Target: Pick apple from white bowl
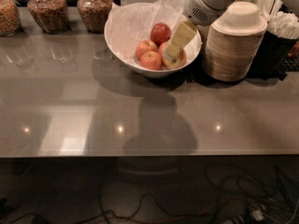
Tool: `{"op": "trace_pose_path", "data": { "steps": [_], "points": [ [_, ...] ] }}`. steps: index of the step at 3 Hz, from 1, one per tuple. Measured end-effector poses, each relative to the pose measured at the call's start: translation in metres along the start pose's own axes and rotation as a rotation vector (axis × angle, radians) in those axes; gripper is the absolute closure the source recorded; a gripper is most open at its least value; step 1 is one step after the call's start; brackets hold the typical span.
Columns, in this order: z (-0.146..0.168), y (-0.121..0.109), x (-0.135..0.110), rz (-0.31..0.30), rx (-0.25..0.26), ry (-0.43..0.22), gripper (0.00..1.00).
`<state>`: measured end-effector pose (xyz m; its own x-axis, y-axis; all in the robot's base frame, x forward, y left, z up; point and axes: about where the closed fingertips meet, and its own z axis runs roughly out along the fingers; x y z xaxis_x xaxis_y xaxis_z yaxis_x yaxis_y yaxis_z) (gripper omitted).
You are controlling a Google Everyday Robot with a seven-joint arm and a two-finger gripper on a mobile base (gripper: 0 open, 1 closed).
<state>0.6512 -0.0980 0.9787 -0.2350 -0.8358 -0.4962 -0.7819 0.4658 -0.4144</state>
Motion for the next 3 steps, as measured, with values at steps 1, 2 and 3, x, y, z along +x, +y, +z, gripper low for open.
{"op": "trace_pose_path", "data": {
  "steps": [1, 2, 3],
  "points": [
    [0.0005, -0.0001, -0.0007, -0.001, 0.0, -0.001, 0.0],
    [0.0019, 0.0002, 0.0025, 0.024, 0.006, -0.012, 0.0],
    [0.0097, 0.001, 0.0064, 0.077, 0.01, -0.036, 0.09]
  ]
}}
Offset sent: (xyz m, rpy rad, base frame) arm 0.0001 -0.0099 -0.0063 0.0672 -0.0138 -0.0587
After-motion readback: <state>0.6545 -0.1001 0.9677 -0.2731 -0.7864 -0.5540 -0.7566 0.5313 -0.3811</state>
